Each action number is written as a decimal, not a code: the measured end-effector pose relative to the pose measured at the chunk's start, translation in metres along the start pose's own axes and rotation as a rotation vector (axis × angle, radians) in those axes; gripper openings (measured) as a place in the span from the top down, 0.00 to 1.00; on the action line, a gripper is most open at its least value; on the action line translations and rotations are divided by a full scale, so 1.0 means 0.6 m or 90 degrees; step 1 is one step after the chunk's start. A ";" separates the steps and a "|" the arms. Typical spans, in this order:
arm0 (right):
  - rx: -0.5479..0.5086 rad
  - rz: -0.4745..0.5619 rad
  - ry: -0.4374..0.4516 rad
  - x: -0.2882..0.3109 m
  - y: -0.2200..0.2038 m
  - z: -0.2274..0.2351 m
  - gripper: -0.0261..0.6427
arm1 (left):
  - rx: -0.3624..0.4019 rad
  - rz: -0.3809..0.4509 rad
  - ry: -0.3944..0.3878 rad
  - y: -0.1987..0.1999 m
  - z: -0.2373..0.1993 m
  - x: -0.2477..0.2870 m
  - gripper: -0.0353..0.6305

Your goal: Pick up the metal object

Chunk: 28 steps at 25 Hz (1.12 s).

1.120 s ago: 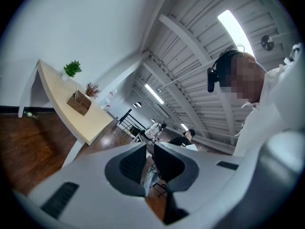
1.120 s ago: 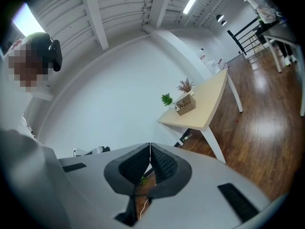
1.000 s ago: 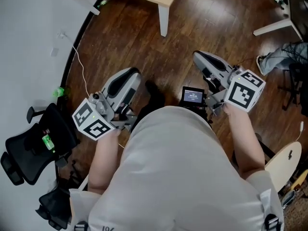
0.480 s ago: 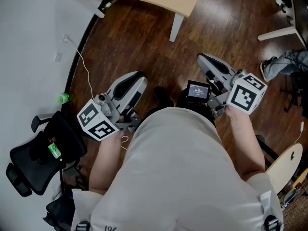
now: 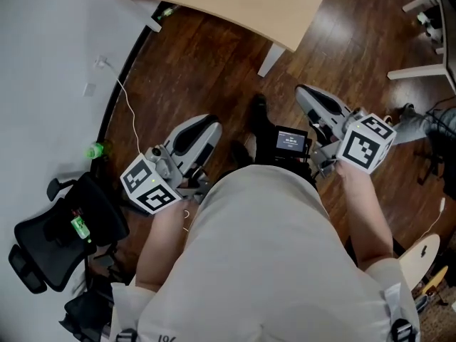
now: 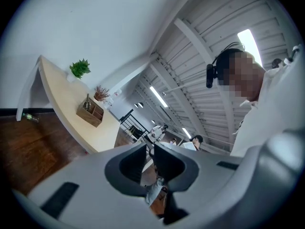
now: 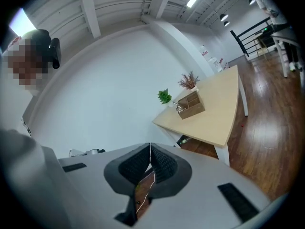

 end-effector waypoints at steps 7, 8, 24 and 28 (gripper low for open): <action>-0.057 -0.044 0.026 0.109 0.111 0.090 0.96 | 0.006 0.015 0.036 0.074 -0.097 0.103 0.90; -0.061 -0.049 0.030 0.122 0.128 0.100 0.96 | 0.006 0.017 0.038 0.085 -0.107 0.119 0.90; -0.096 -0.053 0.045 0.169 0.256 0.193 0.96 | 0.015 0.014 0.048 0.154 -0.151 0.272 0.90; -0.099 -0.045 0.042 0.171 0.266 0.200 0.96 | 0.024 0.016 0.053 0.164 -0.158 0.280 0.90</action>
Point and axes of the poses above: the fingertips, and each gripper's own axes: x forward along the fingers, z to its right, y out of its top, the point moved 7 cm from there along -x, backward along the fingers, and after that the axes turned 2 degrees about x, right-handed, at the moved point
